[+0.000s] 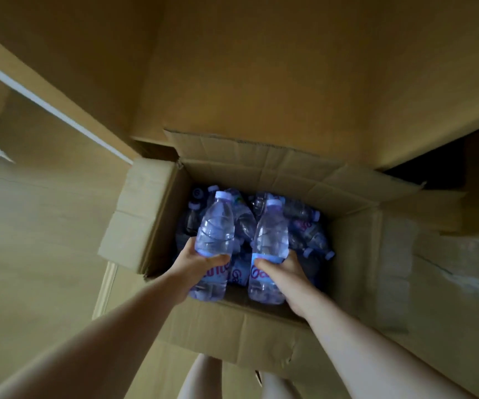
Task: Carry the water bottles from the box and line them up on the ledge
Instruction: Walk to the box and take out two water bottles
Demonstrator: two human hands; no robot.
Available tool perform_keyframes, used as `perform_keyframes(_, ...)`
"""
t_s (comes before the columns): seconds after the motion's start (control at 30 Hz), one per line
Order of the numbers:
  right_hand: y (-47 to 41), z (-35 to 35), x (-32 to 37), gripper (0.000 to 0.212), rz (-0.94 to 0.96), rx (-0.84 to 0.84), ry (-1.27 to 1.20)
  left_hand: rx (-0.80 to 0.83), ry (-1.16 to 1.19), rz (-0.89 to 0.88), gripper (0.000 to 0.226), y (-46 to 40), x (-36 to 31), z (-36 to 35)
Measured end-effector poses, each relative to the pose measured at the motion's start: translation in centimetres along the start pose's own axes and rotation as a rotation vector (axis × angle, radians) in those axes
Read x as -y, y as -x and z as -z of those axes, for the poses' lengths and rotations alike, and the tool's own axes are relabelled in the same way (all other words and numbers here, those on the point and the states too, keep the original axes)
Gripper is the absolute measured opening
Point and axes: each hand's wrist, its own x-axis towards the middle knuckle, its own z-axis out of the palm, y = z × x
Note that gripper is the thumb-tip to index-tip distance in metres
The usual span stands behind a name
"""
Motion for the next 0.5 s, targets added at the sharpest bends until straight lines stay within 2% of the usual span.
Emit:
perform_keyframes(0.17,9.2,0.0,4.9,0.047,0.093,0.199,0.169,-0.100,0.092,-0.130,0.039,9.7,-3.1,4.4)
perform_keyframes(0.3,17.2,-1.5,10.1,0.043,0.184,0.288,0.309,-0.194,0.213,-0.226,0.039,18.8,-5.9,9.6)
perform_keyframes(0.4,22.8,-4.2,13.8,0.056,0.259,0.352,0.384,-0.252,0.287,-0.308,0.035,25.4,-7.3,13.6)
perform_keyframes(0.5,28.3,-8.5,17.3,0.059,0.359,0.425,0.392,-0.311,0.390,-0.375,0.046,31.6,-7.8,18.0)
